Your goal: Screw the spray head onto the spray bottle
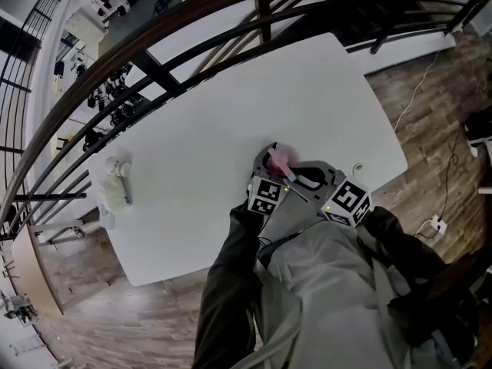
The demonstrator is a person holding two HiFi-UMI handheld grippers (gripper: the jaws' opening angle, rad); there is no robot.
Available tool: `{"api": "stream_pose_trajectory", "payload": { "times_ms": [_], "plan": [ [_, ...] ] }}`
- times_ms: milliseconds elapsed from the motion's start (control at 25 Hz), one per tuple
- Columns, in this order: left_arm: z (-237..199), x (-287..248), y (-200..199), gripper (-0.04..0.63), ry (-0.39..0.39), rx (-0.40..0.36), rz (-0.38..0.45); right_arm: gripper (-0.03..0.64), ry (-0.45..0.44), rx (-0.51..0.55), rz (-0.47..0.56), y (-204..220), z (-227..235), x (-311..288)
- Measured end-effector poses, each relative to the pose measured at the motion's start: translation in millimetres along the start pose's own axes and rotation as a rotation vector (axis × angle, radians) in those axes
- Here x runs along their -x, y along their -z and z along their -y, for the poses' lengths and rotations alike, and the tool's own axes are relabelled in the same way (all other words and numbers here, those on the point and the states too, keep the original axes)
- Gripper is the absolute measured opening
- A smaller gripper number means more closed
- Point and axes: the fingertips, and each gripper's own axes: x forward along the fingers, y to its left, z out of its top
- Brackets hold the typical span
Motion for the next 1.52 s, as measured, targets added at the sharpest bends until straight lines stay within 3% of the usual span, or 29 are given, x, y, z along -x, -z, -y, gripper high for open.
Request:
{"api": "stream_pose_trajectory", "payload": {
  "times_ms": [280,440,560,680,840,1040,1200,1240,1280,1400,1520],
  "plan": [
    [-11,-12,11,0.430,-0.121,-0.004,-0.043,0.051,0.191,0.025,0.045,4,32,6],
    [-13,-8,6,0.431,-0.165,0.002,0.003,0.051,0.211,0.062,0.073,8,45,15],
    [-8,2,5,0.433,-0.161,-0.003,0.045,0.052,0.224,0.026,0.080,21,53,34],
    [-3,19,8,0.433,-0.145,0.010,0.031,0.052,0.251,-0.023,0.080,33,61,51],
    [-3,33,19,0.433,-0.145,0.046,0.006,0.052,0.293,0.040,0.045,39,63,56],
    [5,31,24,0.431,-0.125,0.026,-0.027,0.051,0.275,0.181,0.034,20,60,32],
    [2,35,27,0.421,-0.153,0.017,-0.015,0.051,0.257,0.173,0.069,11,62,29],
    [0,38,25,0.413,-0.166,0.020,-0.009,0.069,0.249,0.173,0.081,8,61,30],
    [-3,42,23,0.413,-0.178,0.026,0.000,0.136,0.243,0.186,0.086,3,58,30],
    [-5,56,20,0.413,-0.208,0.069,0.042,0.141,0.228,0.259,0.062,-4,44,33],
    [-4,71,21,0.413,-0.226,0.081,0.054,0.141,0.258,0.224,0.083,9,45,48]
  ]
}}
